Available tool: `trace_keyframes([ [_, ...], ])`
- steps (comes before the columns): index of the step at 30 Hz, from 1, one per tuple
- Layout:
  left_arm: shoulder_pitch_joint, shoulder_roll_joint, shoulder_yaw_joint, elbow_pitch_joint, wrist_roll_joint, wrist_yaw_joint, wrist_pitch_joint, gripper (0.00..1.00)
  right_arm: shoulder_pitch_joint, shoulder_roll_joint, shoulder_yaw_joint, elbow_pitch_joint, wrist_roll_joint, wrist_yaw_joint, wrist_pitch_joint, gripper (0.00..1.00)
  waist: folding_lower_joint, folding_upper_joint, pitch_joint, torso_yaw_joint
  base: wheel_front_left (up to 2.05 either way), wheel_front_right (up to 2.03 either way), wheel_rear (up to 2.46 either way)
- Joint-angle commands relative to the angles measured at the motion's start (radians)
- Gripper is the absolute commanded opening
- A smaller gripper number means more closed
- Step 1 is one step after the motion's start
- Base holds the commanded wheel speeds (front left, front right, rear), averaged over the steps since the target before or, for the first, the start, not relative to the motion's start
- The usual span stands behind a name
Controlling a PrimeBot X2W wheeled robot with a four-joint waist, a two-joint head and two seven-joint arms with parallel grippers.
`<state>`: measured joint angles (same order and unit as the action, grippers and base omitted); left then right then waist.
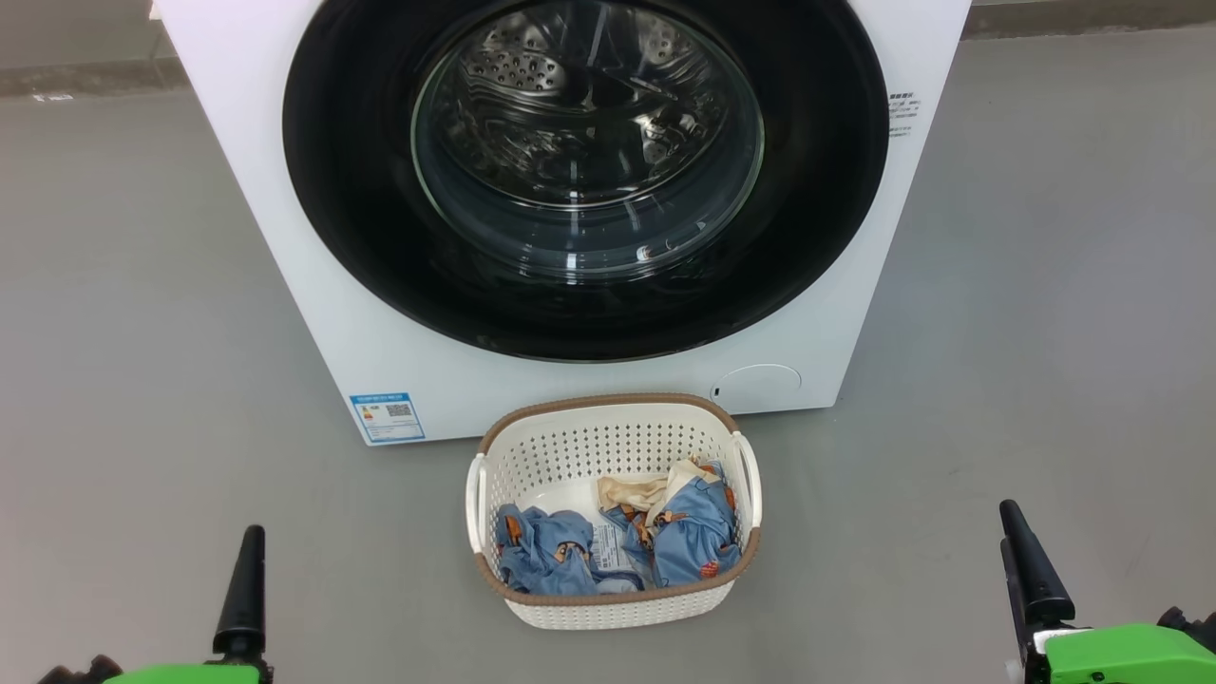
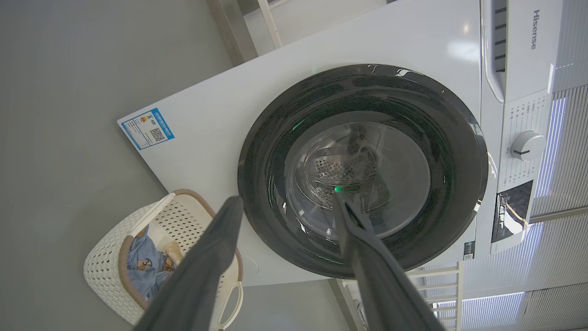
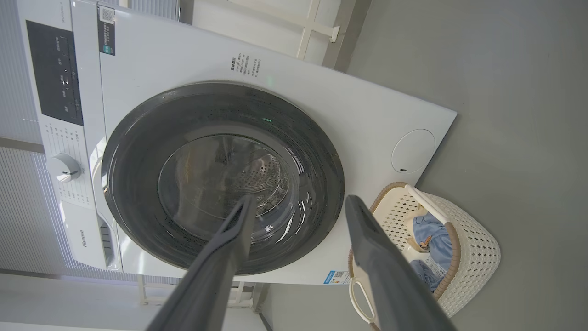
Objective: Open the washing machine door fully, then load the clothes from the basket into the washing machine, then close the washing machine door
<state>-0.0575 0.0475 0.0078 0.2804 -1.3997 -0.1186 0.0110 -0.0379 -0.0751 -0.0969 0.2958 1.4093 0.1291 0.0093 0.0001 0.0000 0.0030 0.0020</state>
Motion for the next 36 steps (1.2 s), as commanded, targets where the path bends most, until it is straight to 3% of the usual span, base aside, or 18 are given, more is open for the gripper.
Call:
trace_keyframes([
  [1, -0.048, 0.018, 0.014, -0.035, 0.046, -0.002, -0.012, 1.0, -0.043, -0.02, 0.012, -0.02, -0.042, 0.0, -0.012, 1.0, -0.0001, 0.0, 0.0, 0.0, 0.0, 0.0, 0.0],
  [21, -0.043, 0.007, 0.015, -0.073, 0.456, 0.003, -0.071, 1.0, -0.066, -0.008, -0.005, -0.002, -0.503, 0.001, -0.072, 1.0, -0.0001, 0.0, -0.002, 0.0, 0.0, 0.0, 0.0],
  [36, -0.042, 0.008, -0.007, -0.084, 0.668, 0.008, -0.112, 1.0, -0.079, 0.01, 0.001, -0.006, -0.73, 0.001, -0.097, 1.0, -0.0001, 0.0, -0.003, 0.002, 0.0, 0.0, 0.0],
])
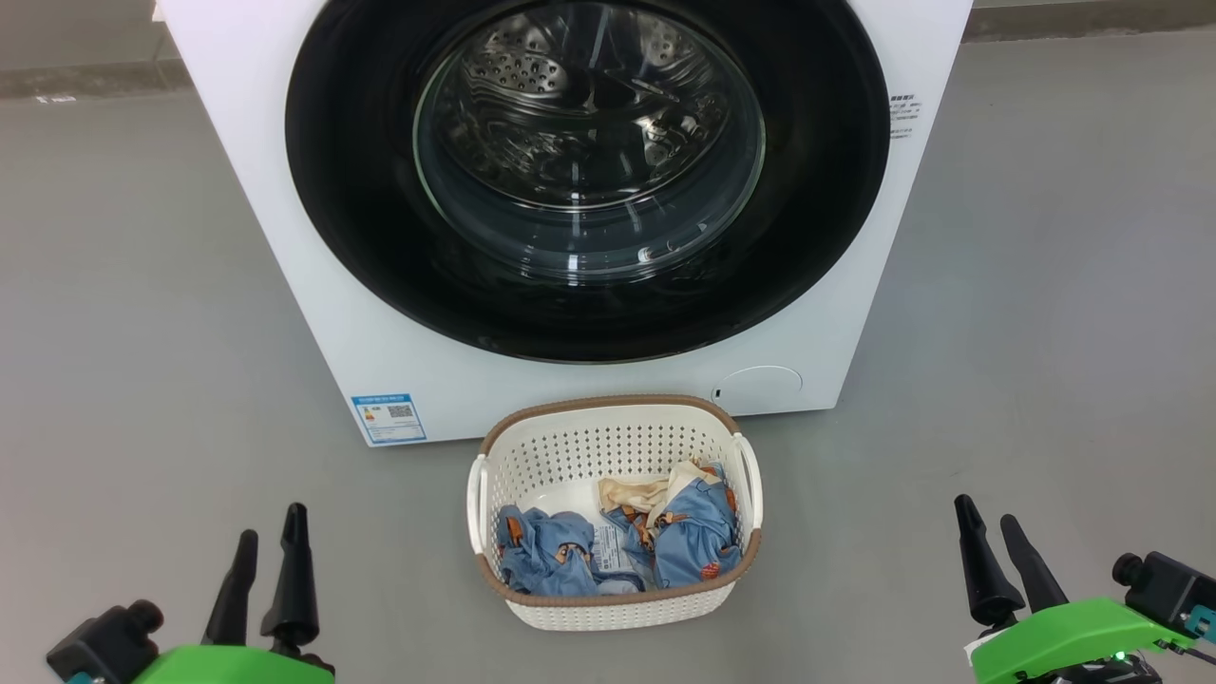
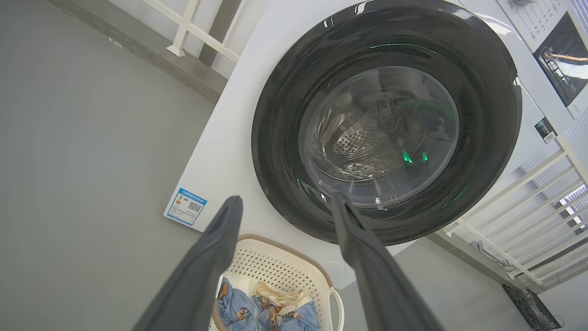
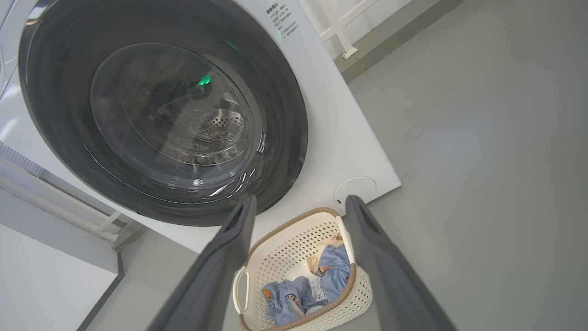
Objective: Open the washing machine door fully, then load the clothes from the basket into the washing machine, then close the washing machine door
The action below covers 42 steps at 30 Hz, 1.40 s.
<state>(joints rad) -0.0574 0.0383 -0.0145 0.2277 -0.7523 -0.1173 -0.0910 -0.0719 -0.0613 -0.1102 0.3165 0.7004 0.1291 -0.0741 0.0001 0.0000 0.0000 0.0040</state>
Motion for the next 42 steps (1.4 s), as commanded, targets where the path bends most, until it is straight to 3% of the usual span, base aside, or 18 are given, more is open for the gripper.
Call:
trace_keyframes([
  [1, -0.042, 0.018, 0.014, -0.032, 0.034, 0.007, -0.013, 1.0, -0.046, -0.003, 0.016, -0.028, -0.035, 0.001, -0.014, 1.0, -0.0001, 0.0, 0.0, 0.0, 0.0, 0.0, 0.0],
  [42, -0.065, 0.024, -0.026, 0.018, 0.513, 0.001, -0.135, 1.0, -0.04, 0.009, 0.08, -0.109, -0.544, 0.001, -0.066, 1.0, -0.0001, 0.0, 0.003, 0.002, 0.0, 0.0, 0.0],
])
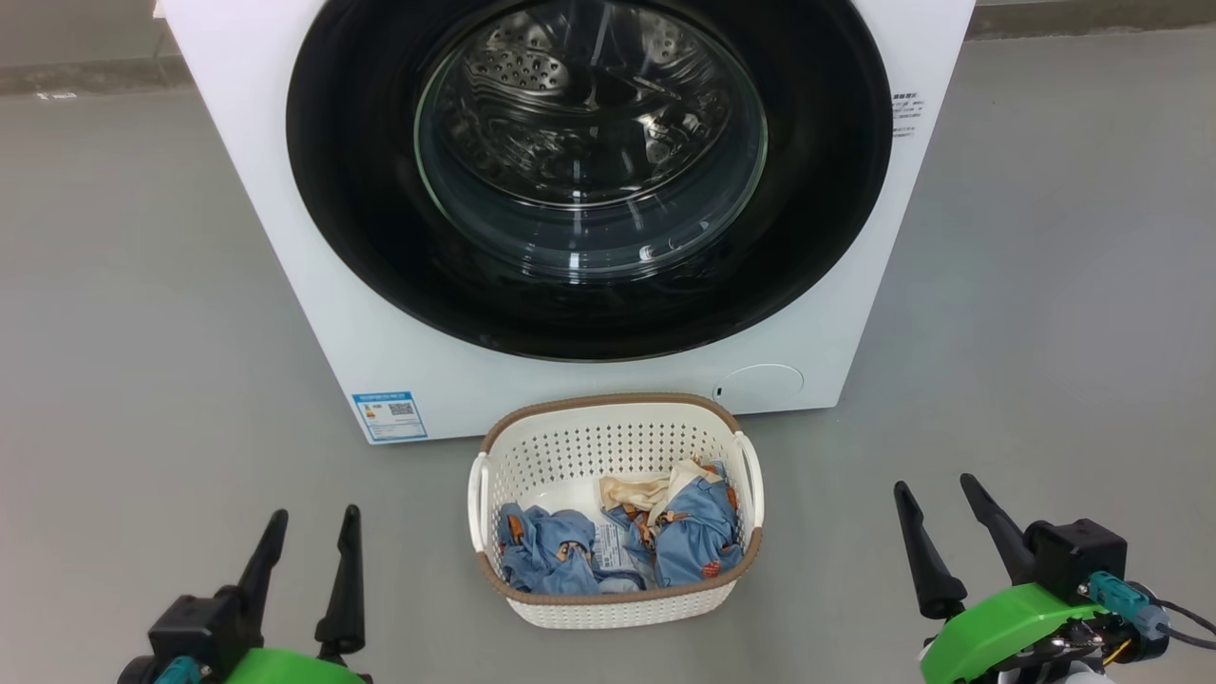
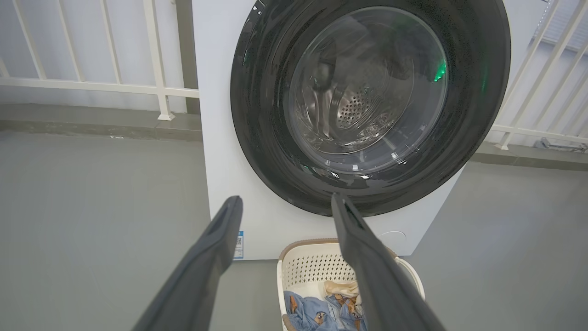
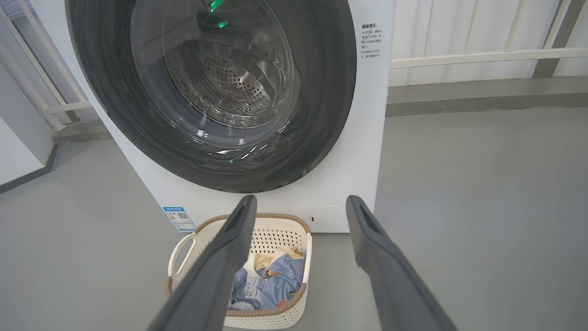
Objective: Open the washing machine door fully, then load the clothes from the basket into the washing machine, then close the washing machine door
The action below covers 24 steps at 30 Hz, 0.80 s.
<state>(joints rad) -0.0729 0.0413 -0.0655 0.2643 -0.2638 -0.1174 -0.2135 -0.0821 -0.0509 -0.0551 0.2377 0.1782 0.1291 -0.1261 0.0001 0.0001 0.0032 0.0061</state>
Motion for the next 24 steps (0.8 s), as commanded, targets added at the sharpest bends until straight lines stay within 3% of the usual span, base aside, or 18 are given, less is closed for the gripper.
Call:
trace_keyframes([
  [1, -0.051, 0.021, 0.024, -0.017, 0.036, 0.001, -0.015, 1.0, -0.029, -0.001, 0.025, -0.031, -0.035, 0.001, -0.016, 1.0, 0.0, -0.0001, 0.0, 0.001, 0.0, 0.0, 0.0],
  [12, -0.058, 0.022, 0.018, -0.01, 0.165, 0.003, -0.048, 1.0, -0.03, 0.0, 0.031, -0.039, -0.167, 0.002, -0.041, 1.0, 0.0, -0.0001, 0.001, 0.003, 0.0, 0.0, 0.0],
  [24, -0.061, 0.02, 0.023, -0.001, 0.159, 0.003, -0.048, 1.0, -0.029, 0.0, 0.026, -0.035, -0.151, 0.002, -0.047, 1.0, 0.0, -0.0001, 0.0, 0.001, 0.0, 0.0, 0.0],
])
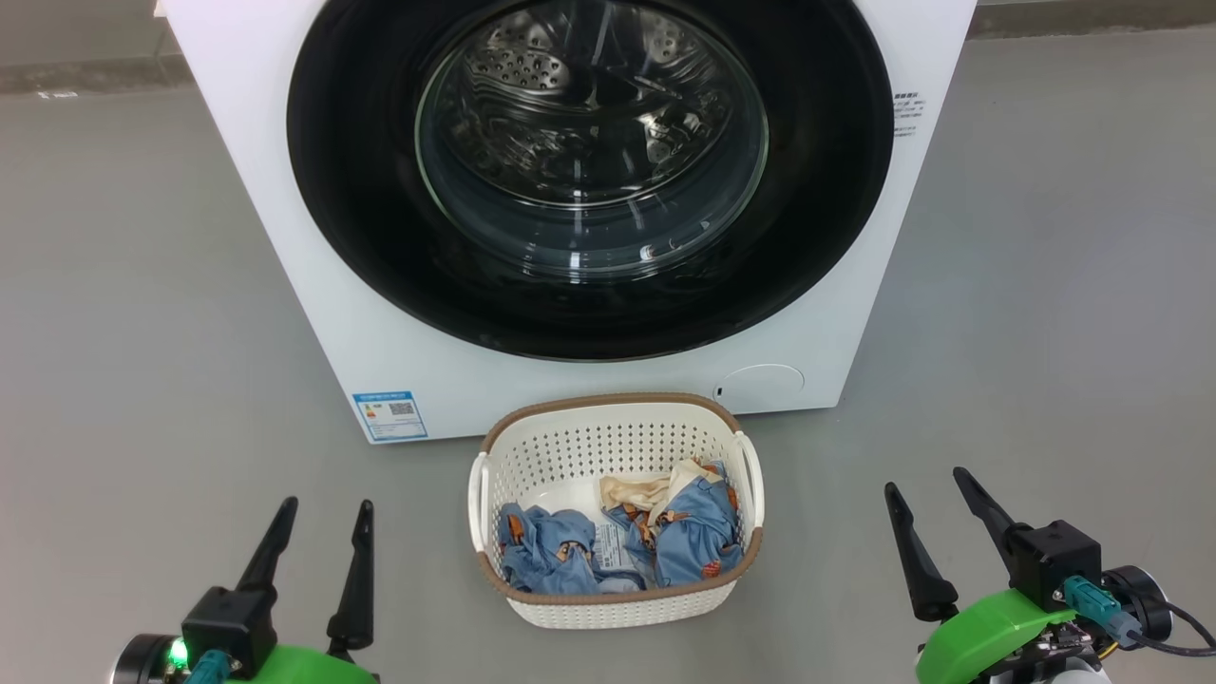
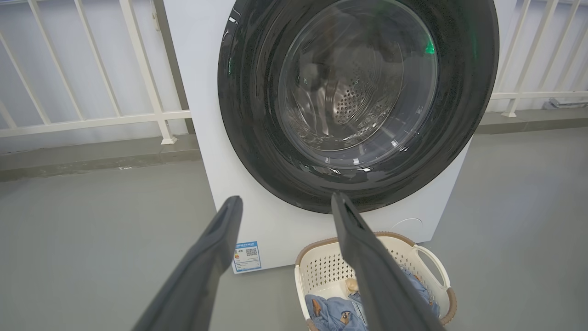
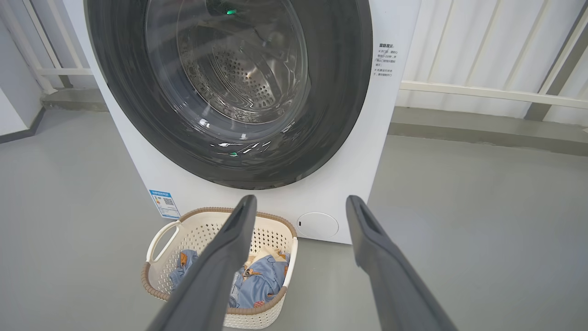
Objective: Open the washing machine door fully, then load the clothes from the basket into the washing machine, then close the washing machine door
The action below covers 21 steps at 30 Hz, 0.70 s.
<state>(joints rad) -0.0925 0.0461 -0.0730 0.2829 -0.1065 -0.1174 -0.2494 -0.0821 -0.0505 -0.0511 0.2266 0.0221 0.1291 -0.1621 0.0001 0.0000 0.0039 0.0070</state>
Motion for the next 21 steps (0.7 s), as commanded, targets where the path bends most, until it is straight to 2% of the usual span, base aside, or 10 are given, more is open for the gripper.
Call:
trace_keyframes([
  [1, -0.041, 0.015, 0.031, -0.019, 0.001, 0.003, -0.012, 1.0, -0.029, 0.0, 0.022, -0.023, 0.007, 0.002, -0.011, 1.0, 0.0, 0.0, -0.001, -0.001, 0.0, 0.0, 0.0],
  [13, -0.041, 0.014, 0.033, -0.018, 0.008, 0.01, -0.012, 1.0, -0.032, 0.0, 0.025, -0.017, 0.023, 0.002, -0.016, 1.0, 0.0, 0.0, 0.0, -0.005, 0.02, 0.02, -0.05],
  [21, -0.042, 0.017, 0.028, -0.009, 0.021, 0.013, -0.012, 1.0, -0.03, 0.0, 0.024, -0.018, 0.03, 0.002, -0.015, 1.0, 0.0, 0.0, -0.003, -0.006, 0.52, 0.52, -1.05],
])
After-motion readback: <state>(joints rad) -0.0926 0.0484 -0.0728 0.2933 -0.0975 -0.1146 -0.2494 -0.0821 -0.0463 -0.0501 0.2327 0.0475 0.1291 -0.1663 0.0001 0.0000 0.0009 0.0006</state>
